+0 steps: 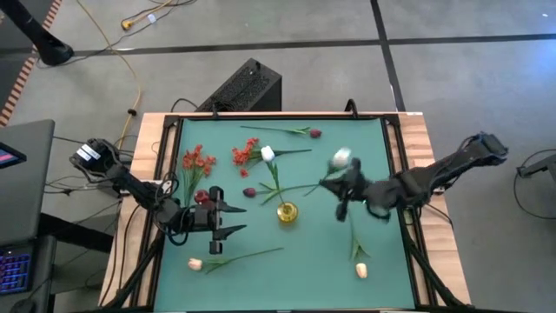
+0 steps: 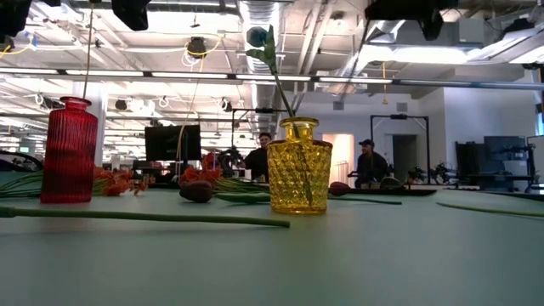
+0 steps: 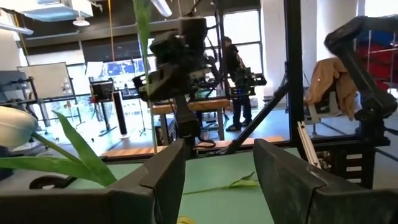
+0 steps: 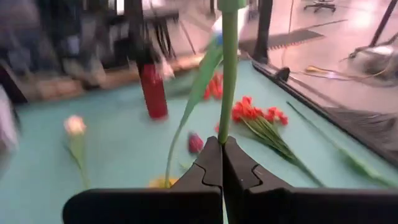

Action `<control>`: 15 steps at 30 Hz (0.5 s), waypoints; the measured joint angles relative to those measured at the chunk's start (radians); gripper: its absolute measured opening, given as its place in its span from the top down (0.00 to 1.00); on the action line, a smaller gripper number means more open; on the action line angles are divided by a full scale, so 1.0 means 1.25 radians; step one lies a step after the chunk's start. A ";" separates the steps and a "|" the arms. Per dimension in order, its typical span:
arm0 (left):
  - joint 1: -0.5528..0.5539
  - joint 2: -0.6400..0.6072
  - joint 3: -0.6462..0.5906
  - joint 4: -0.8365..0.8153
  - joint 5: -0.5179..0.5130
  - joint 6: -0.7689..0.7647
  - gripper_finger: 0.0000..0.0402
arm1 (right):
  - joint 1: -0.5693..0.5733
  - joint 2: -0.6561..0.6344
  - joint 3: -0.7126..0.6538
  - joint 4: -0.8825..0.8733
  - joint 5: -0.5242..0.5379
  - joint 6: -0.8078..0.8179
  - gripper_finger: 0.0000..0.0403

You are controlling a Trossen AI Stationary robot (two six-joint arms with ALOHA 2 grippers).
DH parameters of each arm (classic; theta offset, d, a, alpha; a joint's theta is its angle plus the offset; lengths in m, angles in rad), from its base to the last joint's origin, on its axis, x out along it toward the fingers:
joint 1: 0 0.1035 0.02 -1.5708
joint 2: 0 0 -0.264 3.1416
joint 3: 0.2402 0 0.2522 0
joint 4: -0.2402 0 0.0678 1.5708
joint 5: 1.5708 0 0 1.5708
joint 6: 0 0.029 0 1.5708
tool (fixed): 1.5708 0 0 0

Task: Sort flowers into vase by color
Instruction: Put the white flower into the yellow vase

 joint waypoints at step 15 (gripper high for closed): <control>0.028 -0.006 0.000 -0.053 -0.014 -0.014 0.56 | -0.023 -0.004 -0.083 0.246 -0.118 -0.026 0.95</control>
